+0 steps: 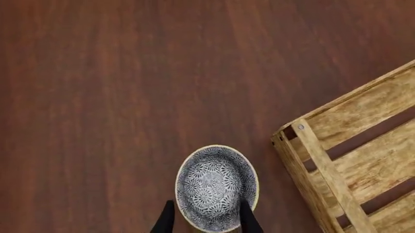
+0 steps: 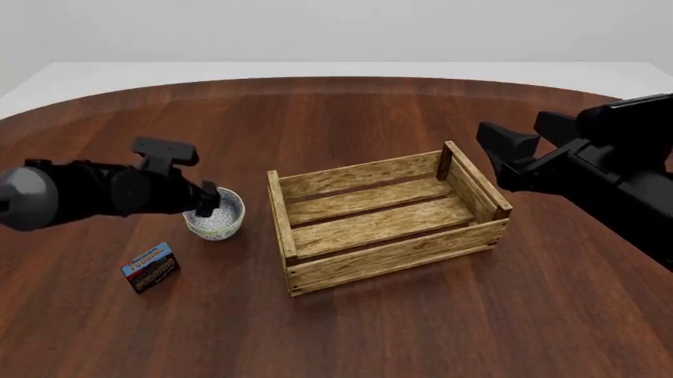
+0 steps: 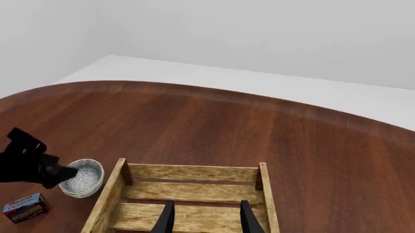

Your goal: Stack the right bowl on the left bowl and place them in the tray.

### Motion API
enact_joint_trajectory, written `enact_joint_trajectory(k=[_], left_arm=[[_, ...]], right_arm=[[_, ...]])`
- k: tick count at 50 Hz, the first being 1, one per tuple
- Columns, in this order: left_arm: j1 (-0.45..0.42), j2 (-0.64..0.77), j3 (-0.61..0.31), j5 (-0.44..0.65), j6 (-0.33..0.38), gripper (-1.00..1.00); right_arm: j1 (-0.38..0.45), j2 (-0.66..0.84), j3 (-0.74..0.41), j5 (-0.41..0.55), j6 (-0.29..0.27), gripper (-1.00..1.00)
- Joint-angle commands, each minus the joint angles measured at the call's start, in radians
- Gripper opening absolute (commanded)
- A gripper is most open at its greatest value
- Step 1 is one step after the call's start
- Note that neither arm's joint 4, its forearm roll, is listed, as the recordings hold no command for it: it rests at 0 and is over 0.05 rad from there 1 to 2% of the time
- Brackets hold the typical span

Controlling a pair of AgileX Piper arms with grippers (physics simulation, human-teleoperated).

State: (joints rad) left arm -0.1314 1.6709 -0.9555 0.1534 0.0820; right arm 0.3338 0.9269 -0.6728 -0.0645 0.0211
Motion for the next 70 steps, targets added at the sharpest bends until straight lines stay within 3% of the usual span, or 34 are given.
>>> enact_joint_trajectory(k=[1, 20, 62, 63, 70], left_arm=[[-0.066, -0.064, 0.037, 0.034, 0.041, 1.00], [-0.080, 0.054, 0.017, 0.000, 0.098, 1.00], [-0.131, 0.234, 0.006, -0.067, 0.077, 1.00], [-0.135, 0.216, 0.013, -0.072, 0.071, -1.00], [-0.130, 0.197, 0.019, -0.064, 0.077, -1.00]], right_arm=[[-0.002, 0.002, -0.001, 0.000, -0.001, 1.00], [-0.004, -0.004, -0.002, 0.004, -0.002, 1.00], [-0.008, -0.018, -0.004, 0.014, 0.000, 1.00], [-0.008, -0.017, -0.004, 0.014, 0.000, 1.00], [-0.006, -0.019, -0.003, 0.015, -0.001, 1.00]])
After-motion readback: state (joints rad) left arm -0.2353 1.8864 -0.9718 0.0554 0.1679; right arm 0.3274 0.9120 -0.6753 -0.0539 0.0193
